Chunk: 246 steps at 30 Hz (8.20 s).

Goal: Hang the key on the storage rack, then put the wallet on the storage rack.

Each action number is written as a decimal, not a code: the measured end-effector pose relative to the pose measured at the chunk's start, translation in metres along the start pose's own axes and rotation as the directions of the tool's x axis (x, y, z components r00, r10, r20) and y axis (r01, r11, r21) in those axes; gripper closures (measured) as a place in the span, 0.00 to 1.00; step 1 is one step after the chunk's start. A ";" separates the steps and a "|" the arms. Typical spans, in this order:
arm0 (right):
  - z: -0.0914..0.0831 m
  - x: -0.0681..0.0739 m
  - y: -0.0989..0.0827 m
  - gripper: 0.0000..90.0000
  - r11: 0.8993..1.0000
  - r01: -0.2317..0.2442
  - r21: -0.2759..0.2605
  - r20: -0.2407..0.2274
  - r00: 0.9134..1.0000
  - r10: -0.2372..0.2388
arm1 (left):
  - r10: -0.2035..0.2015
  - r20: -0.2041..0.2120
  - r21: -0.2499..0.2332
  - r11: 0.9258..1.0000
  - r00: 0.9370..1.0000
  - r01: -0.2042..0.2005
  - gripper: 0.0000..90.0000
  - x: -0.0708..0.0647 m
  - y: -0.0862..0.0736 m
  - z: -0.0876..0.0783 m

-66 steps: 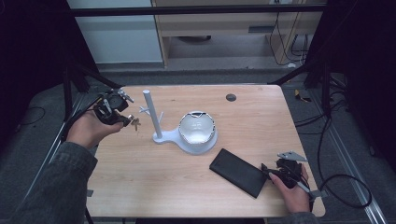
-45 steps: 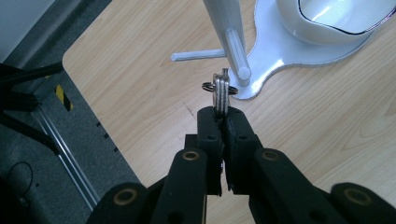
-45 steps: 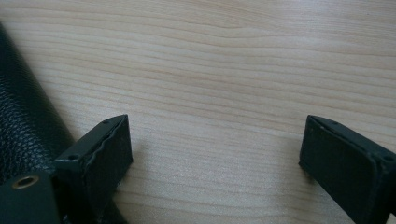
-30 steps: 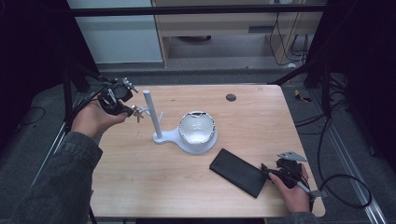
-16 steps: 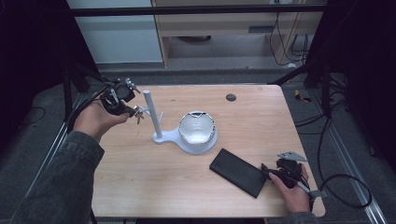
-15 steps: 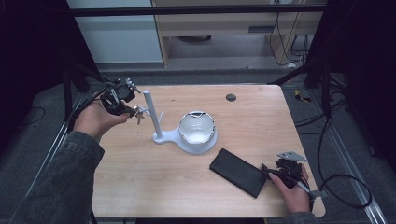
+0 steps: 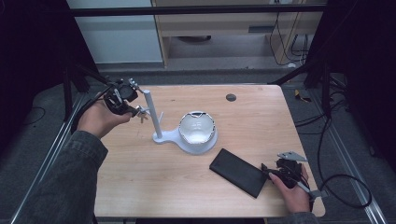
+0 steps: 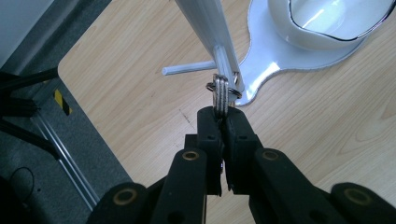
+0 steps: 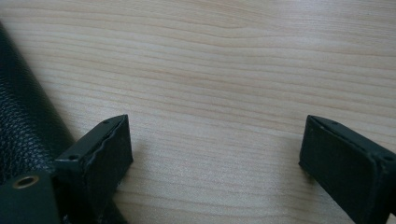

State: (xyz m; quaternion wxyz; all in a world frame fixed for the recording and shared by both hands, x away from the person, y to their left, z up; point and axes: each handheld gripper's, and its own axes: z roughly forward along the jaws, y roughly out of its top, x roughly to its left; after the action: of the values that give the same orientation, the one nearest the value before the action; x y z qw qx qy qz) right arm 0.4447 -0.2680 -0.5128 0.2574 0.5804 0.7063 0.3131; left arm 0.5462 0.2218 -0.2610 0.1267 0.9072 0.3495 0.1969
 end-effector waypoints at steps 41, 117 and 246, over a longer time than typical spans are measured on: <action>0.000 0.000 0.000 0.10 1.000 -0.005 -0.001 -0.002 1.000 0.005 | 0.077 0.048 -0.149 0.986 0.996 -0.069 0.82 -0.051 -0.044 0.001; -0.033 0.008 0.002 0.22 0.992 0.021 -0.125 -0.032 0.999 -0.026 | 0.212 0.280 -0.167 0.971 0.936 -0.170 1.00 -0.219 0.015 0.178; -0.036 0.059 0.089 0.94 0.709 0.672 0.212 -0.345 0.731 -0.589 | 0.119 0.308 -0.386 0.922 0.944 0.010 0.41 -0.192 0.045 0.114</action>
State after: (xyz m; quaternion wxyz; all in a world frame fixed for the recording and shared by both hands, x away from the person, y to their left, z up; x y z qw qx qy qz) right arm 0.4660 -0.2038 -0.4230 0.1590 0.2906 0.9305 0.1564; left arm 0.4932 0.0477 -0.3981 0.3515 0.8944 0.2529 0.1121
